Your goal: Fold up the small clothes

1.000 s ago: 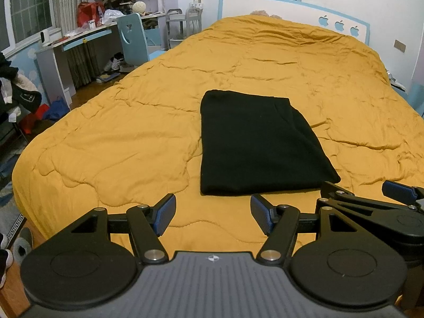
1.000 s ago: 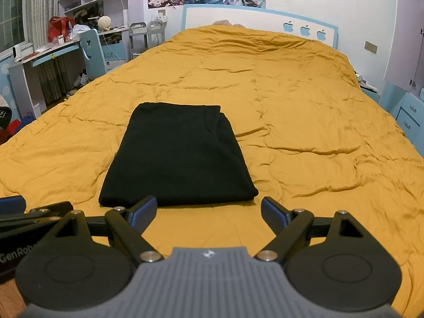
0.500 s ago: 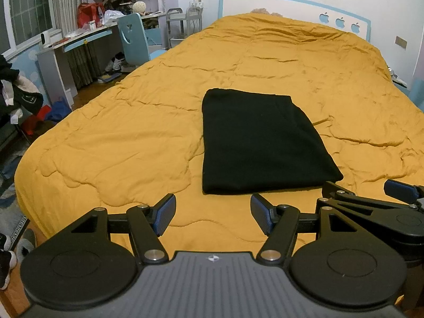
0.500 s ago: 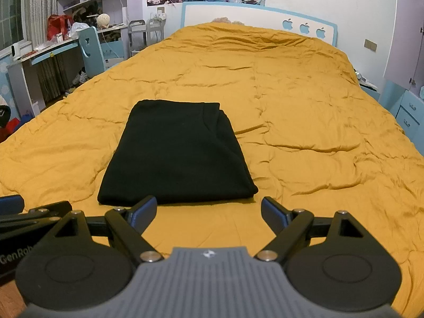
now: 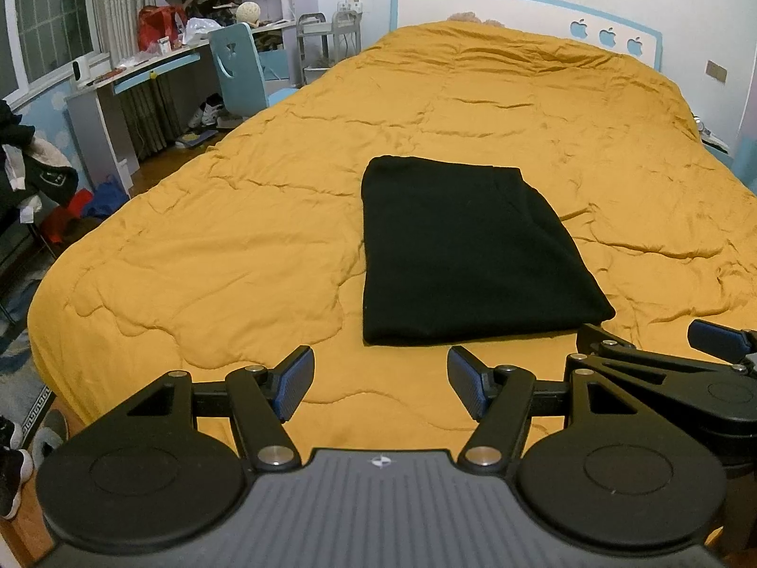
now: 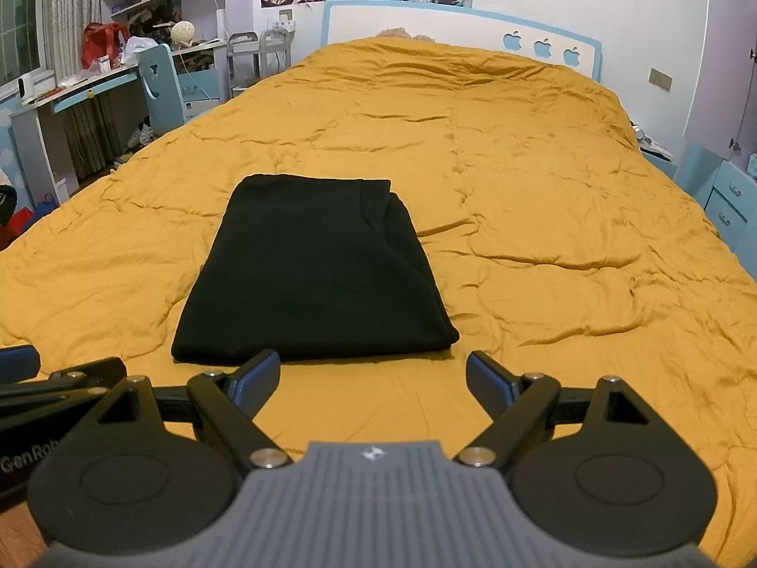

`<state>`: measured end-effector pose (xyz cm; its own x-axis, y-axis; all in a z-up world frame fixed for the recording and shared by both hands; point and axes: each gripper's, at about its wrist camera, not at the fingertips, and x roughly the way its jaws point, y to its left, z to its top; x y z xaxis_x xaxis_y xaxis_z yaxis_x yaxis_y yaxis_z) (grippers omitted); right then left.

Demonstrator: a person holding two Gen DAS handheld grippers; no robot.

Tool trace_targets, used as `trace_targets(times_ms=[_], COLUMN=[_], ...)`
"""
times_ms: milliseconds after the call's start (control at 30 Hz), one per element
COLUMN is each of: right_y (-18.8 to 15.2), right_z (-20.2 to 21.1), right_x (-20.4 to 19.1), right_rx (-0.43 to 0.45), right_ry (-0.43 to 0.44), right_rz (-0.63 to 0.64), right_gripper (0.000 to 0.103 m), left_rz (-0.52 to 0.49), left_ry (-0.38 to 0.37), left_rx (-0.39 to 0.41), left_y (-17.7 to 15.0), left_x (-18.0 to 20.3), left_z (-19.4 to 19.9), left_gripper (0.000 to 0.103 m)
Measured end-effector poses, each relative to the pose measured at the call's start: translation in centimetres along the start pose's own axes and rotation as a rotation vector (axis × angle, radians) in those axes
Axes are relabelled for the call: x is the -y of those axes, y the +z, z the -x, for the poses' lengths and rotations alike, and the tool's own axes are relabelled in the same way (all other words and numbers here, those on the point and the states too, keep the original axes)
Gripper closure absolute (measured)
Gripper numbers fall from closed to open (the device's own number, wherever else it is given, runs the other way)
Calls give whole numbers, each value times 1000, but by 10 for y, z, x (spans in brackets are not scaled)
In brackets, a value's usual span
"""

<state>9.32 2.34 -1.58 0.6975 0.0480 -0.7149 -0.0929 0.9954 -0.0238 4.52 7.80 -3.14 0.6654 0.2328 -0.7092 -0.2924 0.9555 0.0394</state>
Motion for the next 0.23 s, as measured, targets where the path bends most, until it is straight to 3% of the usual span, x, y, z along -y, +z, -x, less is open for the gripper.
trace_targets(times_ms=[233], right_y=[0], right_z=[0], right_x=[0], right_rx=[1], right_ry=[0], right_rz=[-1], right_gripper=[21], left_rz=[1], left_ry=[-3], left_rx=[-1], left_y=[2], left_x=[-4], left_z=[-2], left_gripper=[27])
